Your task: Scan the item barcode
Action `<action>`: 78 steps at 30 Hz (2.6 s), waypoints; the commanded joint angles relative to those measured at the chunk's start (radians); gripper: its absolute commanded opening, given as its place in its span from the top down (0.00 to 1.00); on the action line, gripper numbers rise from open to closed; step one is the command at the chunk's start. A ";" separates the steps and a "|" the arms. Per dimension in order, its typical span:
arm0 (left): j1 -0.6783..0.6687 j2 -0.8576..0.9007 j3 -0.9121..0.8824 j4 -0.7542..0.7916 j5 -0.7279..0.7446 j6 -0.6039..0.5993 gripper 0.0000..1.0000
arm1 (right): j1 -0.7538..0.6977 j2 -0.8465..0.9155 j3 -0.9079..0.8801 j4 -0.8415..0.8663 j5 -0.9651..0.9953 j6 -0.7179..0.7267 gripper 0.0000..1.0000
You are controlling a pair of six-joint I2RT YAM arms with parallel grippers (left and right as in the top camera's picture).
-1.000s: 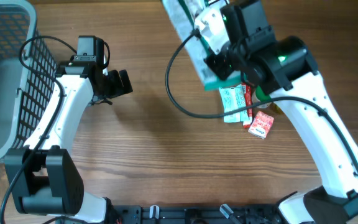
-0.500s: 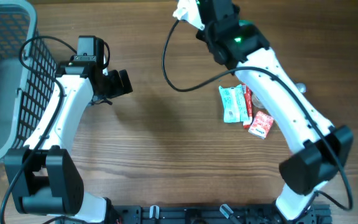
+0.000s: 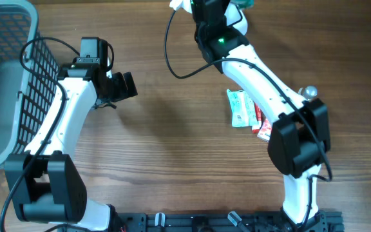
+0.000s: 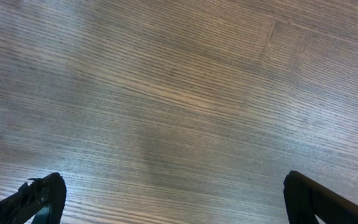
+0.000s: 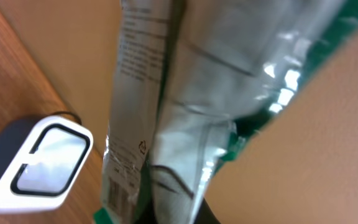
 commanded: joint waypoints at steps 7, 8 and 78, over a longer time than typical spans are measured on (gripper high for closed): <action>0.003 0.011 -0.002 -0.001 -0.010 0.009 0.00 | -0.052 0.154 0.003 0.252 0.048 0.009 0.96; 0.003 0.011 -0.002 -0.001 -0.010 0.009 0.00 | -0.054 0.166 0.003 0.273 0.040 0.002 0.96; 0.003 0.011 -0.002 -0.001 -0.010 0.009 0.00 | -0.054 -0.232 -0.415 -0.943 -0.818 1.491 0.94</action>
